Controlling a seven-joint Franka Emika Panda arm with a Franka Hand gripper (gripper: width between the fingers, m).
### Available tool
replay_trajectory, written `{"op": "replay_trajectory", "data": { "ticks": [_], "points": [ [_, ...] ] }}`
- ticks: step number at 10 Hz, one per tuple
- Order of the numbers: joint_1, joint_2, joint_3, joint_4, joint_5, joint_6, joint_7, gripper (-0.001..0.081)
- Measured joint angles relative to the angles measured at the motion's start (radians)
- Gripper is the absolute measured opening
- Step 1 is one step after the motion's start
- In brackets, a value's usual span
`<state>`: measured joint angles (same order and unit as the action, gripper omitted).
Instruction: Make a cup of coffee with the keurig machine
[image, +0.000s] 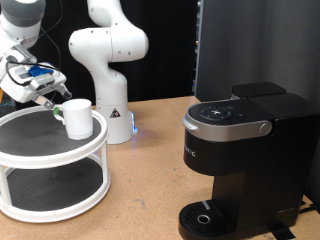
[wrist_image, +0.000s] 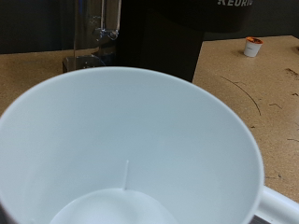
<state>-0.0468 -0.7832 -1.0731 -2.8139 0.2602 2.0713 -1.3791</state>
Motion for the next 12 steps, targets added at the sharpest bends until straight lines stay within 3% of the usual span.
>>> {"op": "replay_trajectory", "data": {
  "ticks": [6,12],
  "points": [
    [0.005,0.038,-0.04,-0.015,-0.01,0.026,-0.07,0.0798],
    [0.036,0.052,-0.079,-0.015,-0.008,0.031,-0.079,0.0798]
  ]
}}
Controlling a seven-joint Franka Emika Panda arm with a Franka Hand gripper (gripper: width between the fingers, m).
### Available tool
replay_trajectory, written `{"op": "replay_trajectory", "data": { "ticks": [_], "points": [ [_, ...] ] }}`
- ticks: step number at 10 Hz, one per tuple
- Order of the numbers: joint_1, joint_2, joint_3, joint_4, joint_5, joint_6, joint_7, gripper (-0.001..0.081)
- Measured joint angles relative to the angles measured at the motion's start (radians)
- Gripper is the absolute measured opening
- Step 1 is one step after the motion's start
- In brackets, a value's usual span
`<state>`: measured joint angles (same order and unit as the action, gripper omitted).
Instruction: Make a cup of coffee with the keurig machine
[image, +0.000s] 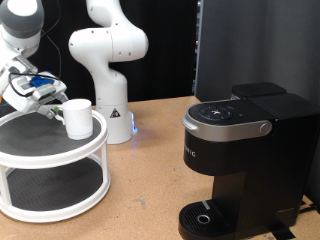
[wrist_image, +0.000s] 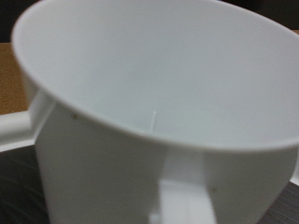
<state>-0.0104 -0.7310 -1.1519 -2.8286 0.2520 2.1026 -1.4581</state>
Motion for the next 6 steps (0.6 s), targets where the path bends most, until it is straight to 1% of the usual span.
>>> {"op": "replay_trajectory", "data": {
  "ticks": [1,2,3,4,5,6],
  "points": [
    [0.002,0.0,-0.001,0.0,0.0,0.0,0.0,0.0798],
    [0.002,0.0,-0.001,0.0,0.0,0.0,0.0,0.0707],
    [0.003,0.0,-0.001,0.0,0.0,0.0,0.0,0.0571],
    [0.003,0.0,-0.001,0.0,0.0,0.0,0.0,0.0571],
    [0.003,0.0,-0.001,0.0,0.0,0.0,0.0,0.037],
    [0.003,0.0,-0.001,0.0,0.0,0.0,0.001,0.037]
  ]
}}
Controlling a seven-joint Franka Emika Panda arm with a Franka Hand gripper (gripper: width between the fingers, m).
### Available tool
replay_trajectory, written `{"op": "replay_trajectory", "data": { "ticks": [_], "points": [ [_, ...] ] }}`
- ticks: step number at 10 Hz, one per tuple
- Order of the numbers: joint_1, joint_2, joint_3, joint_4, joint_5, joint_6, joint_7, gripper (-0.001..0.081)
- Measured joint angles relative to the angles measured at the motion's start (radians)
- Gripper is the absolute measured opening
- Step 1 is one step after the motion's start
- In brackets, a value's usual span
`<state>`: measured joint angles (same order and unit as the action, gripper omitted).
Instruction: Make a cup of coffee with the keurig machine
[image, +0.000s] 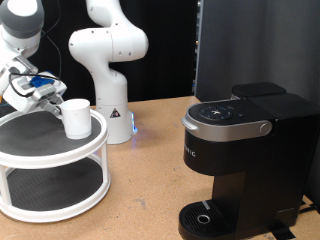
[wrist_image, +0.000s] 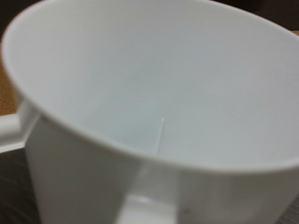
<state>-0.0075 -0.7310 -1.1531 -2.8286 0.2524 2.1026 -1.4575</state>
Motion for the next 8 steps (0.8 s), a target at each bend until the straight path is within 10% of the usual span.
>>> {"op": "replay_trajectory", "data": {
  "ticks": [2,8],
  "points": [
    [0.0,0.0,0.0,0.001,0.003,0.0,0.003,0.0073],
    [-0.01,-0.024,0.056,0.037,0.032,-0.097,0.128,0.0067]
  ]
}}
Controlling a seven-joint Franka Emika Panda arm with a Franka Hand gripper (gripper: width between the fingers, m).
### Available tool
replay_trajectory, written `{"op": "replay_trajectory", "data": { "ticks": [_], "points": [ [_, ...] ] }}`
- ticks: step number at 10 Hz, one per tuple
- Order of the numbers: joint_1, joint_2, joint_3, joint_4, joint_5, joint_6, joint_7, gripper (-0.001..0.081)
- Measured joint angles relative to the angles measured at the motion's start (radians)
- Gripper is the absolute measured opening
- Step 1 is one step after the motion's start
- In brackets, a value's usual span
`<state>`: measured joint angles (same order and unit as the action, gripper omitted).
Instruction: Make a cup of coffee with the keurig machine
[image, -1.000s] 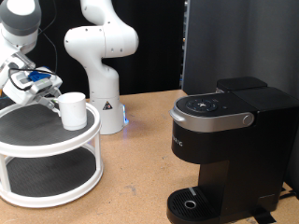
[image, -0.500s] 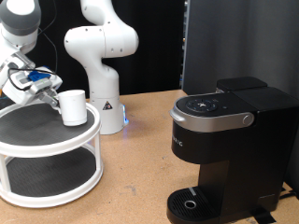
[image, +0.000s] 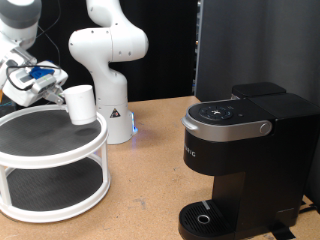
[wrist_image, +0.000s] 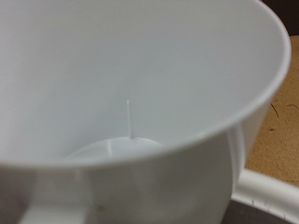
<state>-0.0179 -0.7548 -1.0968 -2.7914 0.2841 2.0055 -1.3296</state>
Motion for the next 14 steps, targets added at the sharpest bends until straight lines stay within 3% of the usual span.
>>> {"op": "replay_trajectory", "data": {
  "ticks": [3,5,9,11,14],
  "points": [
    [-0.03,-0.061,0.097,0.037,0.023,-0.097,0.133,0.0067],
    [-0.036,-0.085,0.126,0.068,0.024,-0.156,0.186,0.0067],
    [-0.033,-0.085,0.136,0.035,0.074,-0.074,0.204,0.0067],
    [-0.019,-0.085,0.171,0.017,0.11,-0.033,0.235,0.0067],
    [0.02,-0.078,0.235,0.018,0.091,-0.044,0.244,0.0067]
  ]
}}
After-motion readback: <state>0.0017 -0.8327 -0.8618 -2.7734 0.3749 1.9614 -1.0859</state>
